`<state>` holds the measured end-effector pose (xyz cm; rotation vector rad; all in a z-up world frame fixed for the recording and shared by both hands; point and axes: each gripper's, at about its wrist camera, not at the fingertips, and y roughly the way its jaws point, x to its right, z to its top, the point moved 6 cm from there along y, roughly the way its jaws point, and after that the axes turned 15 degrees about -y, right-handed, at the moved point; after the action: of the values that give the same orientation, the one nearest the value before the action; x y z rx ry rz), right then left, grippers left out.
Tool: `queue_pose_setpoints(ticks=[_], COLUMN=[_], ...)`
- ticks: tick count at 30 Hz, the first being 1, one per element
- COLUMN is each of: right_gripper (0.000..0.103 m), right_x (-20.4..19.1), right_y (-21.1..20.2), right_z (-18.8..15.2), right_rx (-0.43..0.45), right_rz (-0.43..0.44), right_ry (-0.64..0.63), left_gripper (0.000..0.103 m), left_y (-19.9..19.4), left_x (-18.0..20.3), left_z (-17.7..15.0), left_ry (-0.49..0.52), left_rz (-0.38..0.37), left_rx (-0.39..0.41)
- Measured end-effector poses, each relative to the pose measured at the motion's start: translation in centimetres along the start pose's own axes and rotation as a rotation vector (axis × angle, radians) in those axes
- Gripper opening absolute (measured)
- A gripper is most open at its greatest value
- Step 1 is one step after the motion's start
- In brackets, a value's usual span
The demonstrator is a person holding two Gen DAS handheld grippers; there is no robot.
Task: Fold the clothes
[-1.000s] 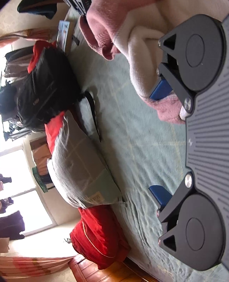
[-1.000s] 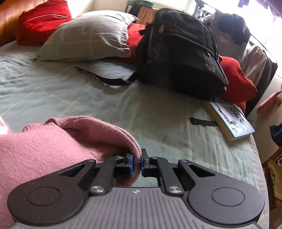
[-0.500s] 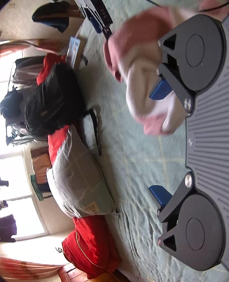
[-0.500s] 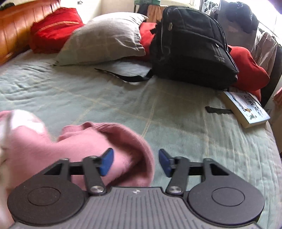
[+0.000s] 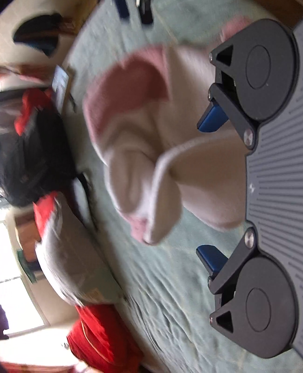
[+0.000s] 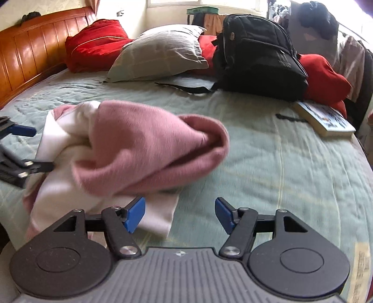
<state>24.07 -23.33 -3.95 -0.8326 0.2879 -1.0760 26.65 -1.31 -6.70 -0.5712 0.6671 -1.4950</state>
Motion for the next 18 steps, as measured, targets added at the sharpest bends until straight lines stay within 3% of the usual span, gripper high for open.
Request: queue_pose_setpoints(ticks=[6,10,13,18], right_gripper=[0.078,0.082,0.085,0.086], right_x=[-0.8,-1.7,-3.1,-5.0], right_y=[-1.5,-1.5,-1.1,-0.6], right_z=[-2.7,-3.2,-3.0,-2.7], right_rx=[-0.003,0.008,0.013,0.027], right_rz=[-0.055,-0.035,0.002,0.048], right_ry=[0.024,0.053,0.069,0.088], left_gripper=[0.103,0.103,0.103,0.103], left_y=[0.8,1.0,2.4,4.1], left_x=[-2.3,-3.4,-4.2,-4.7], left_z=[-0.3,0.3,0.3,-0.2], left_ry=[0.018,0.003,0.044,-0.010], left_rz=[0.139,0.171,0.242,0.197], left_rx=[0.019,0.026,0.031,-0.037])
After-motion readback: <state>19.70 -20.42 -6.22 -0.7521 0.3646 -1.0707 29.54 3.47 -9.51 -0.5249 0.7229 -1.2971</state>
